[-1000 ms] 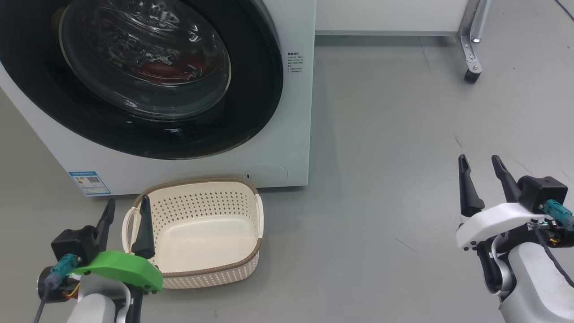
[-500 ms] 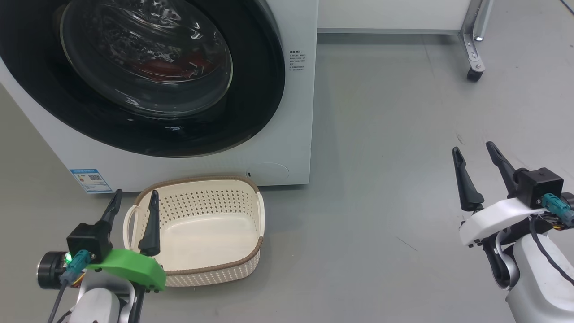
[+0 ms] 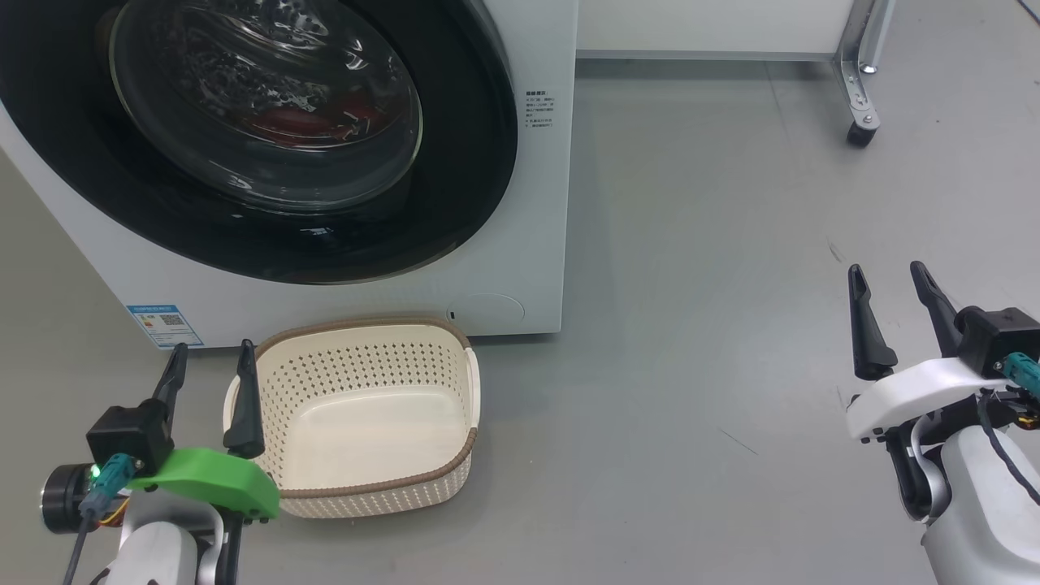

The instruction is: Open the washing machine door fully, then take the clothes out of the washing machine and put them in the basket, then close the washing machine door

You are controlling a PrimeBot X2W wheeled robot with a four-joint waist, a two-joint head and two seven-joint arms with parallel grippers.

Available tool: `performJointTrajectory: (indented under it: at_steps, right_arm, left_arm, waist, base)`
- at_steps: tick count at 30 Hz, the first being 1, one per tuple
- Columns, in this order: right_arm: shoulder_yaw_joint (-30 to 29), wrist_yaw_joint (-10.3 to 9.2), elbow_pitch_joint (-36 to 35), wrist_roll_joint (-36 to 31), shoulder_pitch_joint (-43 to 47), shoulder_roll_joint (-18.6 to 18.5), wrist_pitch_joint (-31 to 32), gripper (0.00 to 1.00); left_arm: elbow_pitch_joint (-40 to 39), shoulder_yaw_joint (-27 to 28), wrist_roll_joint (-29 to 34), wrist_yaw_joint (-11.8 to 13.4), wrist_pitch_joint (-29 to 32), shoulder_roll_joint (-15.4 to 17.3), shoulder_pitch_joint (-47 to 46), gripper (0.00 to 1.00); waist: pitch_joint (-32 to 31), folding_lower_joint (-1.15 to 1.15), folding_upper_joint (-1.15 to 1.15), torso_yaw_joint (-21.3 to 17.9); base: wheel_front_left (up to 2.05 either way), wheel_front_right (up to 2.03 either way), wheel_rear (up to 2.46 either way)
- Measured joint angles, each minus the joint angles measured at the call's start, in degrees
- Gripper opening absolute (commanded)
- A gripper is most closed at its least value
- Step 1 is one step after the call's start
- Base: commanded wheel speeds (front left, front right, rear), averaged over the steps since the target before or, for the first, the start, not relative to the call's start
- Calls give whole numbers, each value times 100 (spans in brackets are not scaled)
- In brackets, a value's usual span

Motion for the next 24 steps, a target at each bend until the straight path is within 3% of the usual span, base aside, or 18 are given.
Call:
performJointTrajectory:
  at_steps: [24]
  right_arm:
    - [-221,137,90,-48,-1,134,0,100]
  left_arm:
    - [120,126,172,-104,0,-126,0,100]
  waist:
    - [0,0,0,57]
  base:
    - [0,0,0]
